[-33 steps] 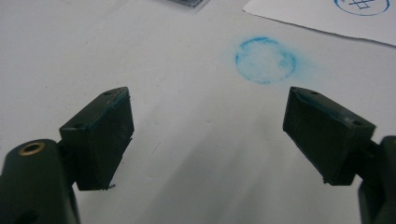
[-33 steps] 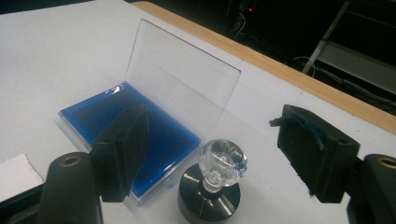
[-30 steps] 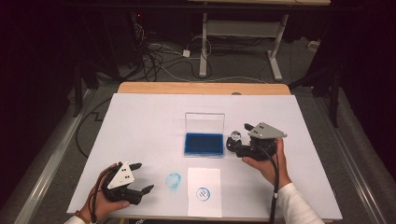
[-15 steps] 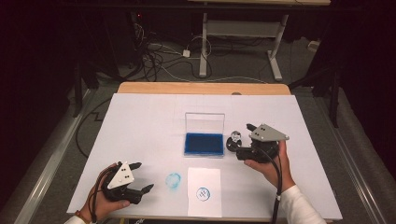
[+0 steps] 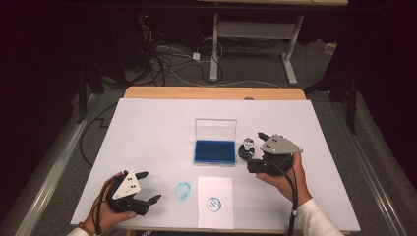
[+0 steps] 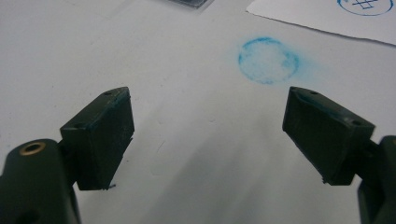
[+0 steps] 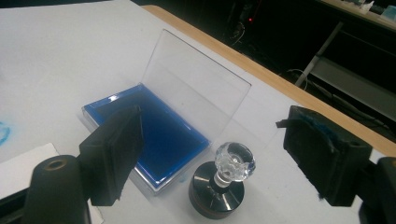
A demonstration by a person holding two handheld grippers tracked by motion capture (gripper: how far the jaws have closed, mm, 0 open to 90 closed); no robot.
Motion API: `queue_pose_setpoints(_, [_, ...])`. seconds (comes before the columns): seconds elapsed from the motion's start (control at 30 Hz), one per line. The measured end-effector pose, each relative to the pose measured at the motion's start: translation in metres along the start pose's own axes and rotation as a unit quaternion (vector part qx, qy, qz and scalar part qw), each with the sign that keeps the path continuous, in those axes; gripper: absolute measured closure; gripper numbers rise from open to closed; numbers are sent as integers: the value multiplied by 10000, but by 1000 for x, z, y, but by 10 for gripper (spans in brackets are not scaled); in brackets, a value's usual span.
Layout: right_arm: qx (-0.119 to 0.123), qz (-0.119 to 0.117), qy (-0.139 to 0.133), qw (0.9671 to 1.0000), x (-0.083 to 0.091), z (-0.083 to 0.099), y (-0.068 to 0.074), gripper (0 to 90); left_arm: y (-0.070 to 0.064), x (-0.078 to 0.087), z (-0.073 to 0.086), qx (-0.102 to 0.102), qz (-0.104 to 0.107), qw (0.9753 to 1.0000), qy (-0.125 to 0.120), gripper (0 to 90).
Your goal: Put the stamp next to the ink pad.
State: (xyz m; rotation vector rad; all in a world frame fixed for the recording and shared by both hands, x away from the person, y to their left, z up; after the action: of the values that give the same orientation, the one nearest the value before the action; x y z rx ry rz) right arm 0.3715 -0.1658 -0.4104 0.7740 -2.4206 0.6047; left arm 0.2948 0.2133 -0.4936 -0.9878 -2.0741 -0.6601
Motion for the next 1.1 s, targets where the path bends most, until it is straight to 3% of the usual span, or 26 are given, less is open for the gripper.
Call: queue_pose_setpoints(1.1, [291,73,-32,9995,33,24,8,204,-1,0,0,-13,-26,10000,12,159])
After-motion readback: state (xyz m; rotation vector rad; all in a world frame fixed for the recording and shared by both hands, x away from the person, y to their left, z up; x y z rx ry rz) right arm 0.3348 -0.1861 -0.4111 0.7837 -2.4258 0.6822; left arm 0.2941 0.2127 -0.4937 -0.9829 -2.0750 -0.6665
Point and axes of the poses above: each handheld gripper's, and its own axes: x roughly backward along the jaws, z roughly out of its underside, y roughly to its left, the point moved 4 cm from there along -x, roughly forward along the jaws, and after that the axes turned 12 degrees about y, right-handed, at the moved point
